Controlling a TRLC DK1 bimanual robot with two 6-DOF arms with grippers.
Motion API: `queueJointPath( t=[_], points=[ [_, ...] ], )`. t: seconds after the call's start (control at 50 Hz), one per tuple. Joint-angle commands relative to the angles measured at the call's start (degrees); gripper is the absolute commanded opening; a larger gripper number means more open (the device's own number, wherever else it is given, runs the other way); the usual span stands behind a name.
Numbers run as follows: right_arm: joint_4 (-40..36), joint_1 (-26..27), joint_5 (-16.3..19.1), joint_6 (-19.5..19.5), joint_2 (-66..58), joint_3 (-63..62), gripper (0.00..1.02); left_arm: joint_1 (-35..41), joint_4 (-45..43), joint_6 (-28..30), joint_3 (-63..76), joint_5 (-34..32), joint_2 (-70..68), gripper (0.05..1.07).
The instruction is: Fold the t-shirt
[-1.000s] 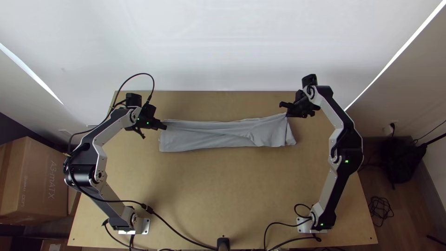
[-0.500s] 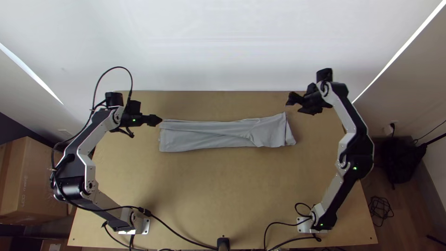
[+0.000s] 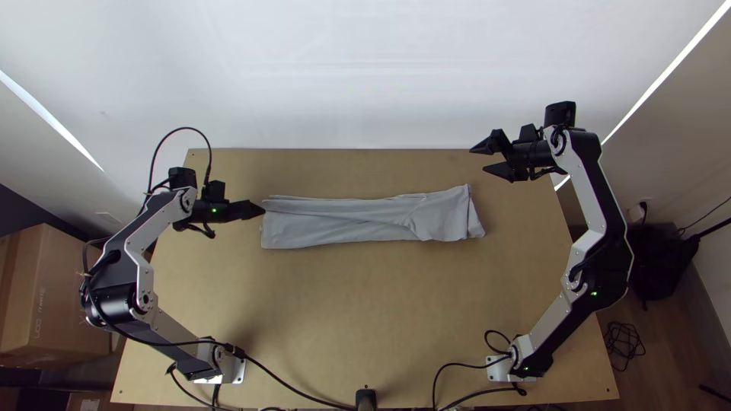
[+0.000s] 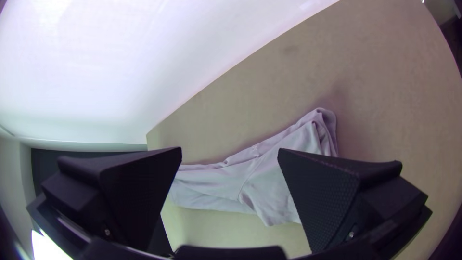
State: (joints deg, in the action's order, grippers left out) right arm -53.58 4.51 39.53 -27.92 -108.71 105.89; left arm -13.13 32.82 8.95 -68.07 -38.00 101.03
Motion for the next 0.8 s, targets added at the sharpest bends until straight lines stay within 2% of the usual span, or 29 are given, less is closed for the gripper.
queueJointPath(
  t=[0.0,0.22,0.44,0.7,0.74,0.78],
  points=[
    [-0.47,-0.82,0.64,-1.87,2.36,-1.30,0.92,0.47,-1.00,-1.30,2.59,-0.76,2.94,1.03],
    [-0.47,-1.26,0.64,-2.05,2.89,-2.18,0.95,1.44,-2.94,-3.24,2.77,-0.67,5.40,1.03],
    [-0.47,-1.88,0.64,-2.05,3.50,-2.97,0.95,6.53,-3.11,-3.68,3.12,0.29,5.40,1.03],
    [-0.47,-2.49,0.64,-2.40,4.82,-3.23,0.95,14.62,-3.64,-4.73,1.98,9.17,6.28,1.03],
    [-0.47,-2.58,0.64,-2.49,5.08,-3.49,0.95,15.15,-3.29,-5.52,1.89,9.43,6.46,1.00],
    [-0.47,-2.67,0.64,-2.40,5.43,-3.84,0.95,15.59,-3.29,-5.61,2.24,9.35,6.10,0.90]
  ],
)
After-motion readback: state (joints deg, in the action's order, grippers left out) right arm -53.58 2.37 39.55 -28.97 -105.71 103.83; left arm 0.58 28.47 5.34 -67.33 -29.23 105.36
